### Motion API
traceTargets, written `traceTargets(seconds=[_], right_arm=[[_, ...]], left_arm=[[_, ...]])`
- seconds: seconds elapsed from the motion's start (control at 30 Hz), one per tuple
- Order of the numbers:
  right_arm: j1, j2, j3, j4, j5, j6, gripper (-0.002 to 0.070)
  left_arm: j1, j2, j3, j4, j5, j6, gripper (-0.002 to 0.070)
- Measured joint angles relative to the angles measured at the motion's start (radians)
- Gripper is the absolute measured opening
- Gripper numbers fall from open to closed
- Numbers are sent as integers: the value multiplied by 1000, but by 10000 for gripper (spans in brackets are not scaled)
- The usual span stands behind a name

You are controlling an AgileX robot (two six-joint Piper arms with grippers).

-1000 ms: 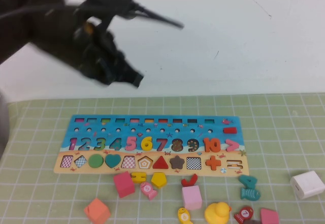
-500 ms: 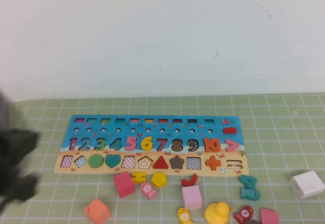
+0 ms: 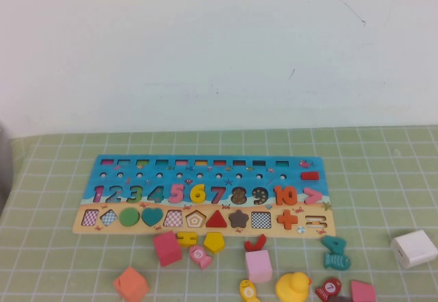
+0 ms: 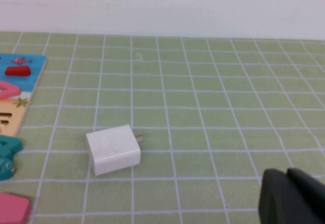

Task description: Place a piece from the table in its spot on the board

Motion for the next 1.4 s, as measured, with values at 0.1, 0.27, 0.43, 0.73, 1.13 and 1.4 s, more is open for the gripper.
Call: traceTargets(seconds=[0.1,0.27,0.43,0.73,1.13,1.4], right_arm=[[0,0,0,0,0,0,-1],[0,0,0,0,0,0,-1],[0,0,0,0,0,0,-1],[0,0,0,0,0,0,-1],[0,0,0,0,0,0,-1],[0,0,0,0,0,0,-1]], left_arm=[[0,-5,2,-1,50,-21,-1],[0,-8,27,-23,69,-32,-1],[0,-10,134,4,-6,-32,-1],[35,-54,406,72,-418,-33,-1],[298,-248,740,-49,-690,77,-1],[363,-312,754,-99,-686,139,-1]])
